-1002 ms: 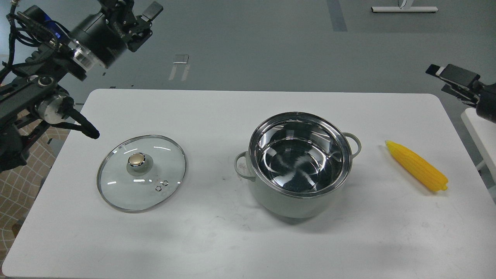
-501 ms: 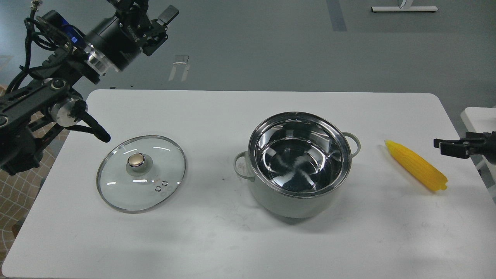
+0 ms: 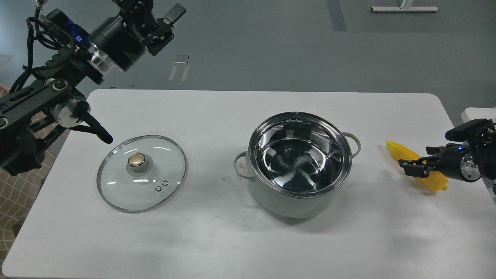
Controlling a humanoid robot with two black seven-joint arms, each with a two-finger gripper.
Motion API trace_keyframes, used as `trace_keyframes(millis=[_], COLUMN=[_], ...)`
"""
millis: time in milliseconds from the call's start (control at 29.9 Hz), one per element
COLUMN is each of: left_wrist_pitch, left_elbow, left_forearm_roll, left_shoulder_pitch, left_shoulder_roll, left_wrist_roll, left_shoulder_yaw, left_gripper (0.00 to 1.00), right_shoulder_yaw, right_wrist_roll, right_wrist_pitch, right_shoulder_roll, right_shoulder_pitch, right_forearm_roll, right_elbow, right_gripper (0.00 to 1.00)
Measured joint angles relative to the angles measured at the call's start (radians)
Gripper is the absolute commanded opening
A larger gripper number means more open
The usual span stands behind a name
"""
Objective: Open pot and put corn in
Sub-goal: 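Reach the right gripper down and grasp the yellow corn cob, then lift the corn cob and carry it over the open pot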
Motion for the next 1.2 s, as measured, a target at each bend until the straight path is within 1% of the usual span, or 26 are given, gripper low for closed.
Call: trace_keyframes(millis=[33,100,167,301,401,535,702,802,902,1002,1103,1203], left_wrist_pitch=[0.0,0.0,0.0,0.0,0.0,0.0,0.001,0.001,0.001,0.002,0.002,0.002], left_elbow=[0.0,-0.002,-0.002,-0.006,-0.01,-0.011,-0.011,-0.01,-0.011,-0.011,-0.011,-0.011], left_forearm_roll=[0.0,0.0,0.0,0.0,0.0,0.0,0.0,0.0,0.0,0.0,0.0,0.0], left_shoulder_pitch=[0.0,0.0,0.0,0.0,0.0,0.0,0.0,0.0,0.0,0.0,0.001,0.002], left_shoulder_roll=[0.0,0.0,0.0,0.0,0.001,0.001,-0.003,-0.004,-0.006,-0.005,-0.005,-0.005], left_wrist_roll=[0.0,0.0,0.0,0.0,0.009,0.019,0.022,0.023,0.03,0.032,0.033,0.033], left_shoulder_yaw=[0.0,0.0,-0.001,-0.001,-0.002,-0.002,-0.007,-0.007,-0.008,-0.01,-0.015,-0.019], left_gripper=[0.91,0.91,0.91,0.91,0.91,0.91,0.91,0.91,0.91,0.91,0.91,0.91], right_shoulder_yaw=[-0.013,-0.031,-0.041,-0.045,-0.045,-0.043,-0.043,-0.046,-0.06,-0.123,-0.235,-0.306], right_wrist_roll=[0.0,0.0,0.0,0.0,0.0,0.0,0.0,0.0,0.0,0.0,0.0,0.0], right_wrist_pitch=[-0.001,-0.002,-0.008,-0.034,-0.059,-0.071,-0.052,-0.007,0.055,0.102,0.116,0.118], right_shoulder_roll=[0.002,0.002,0.002,-0.008,-0.034,-0.116,-0.226,-0.243,-0.224,-0.184,-0.1,-0.021], right_shoulder_pitch=[0.0,0.0,-0.001,-0.005,0.004,0.08,0.275,0.392,0.515,0.629,0.734,0.767], right_forearm_roll=[0.0,0.0,0.0,0.0,0.0,0.0,0.003,0.006,0.014,0.018,0.042,0.079], right_elbow=[-0.002,-0.004,-0.005,0.005,0.039,0.15,0.322,0.396,0.477,0.545,0.601,0.623], right_gripper=[0.58,0.34,0.19,0.1,0.1,0.1,0.11,0.12,0.13,0.13,0.13,0.13])
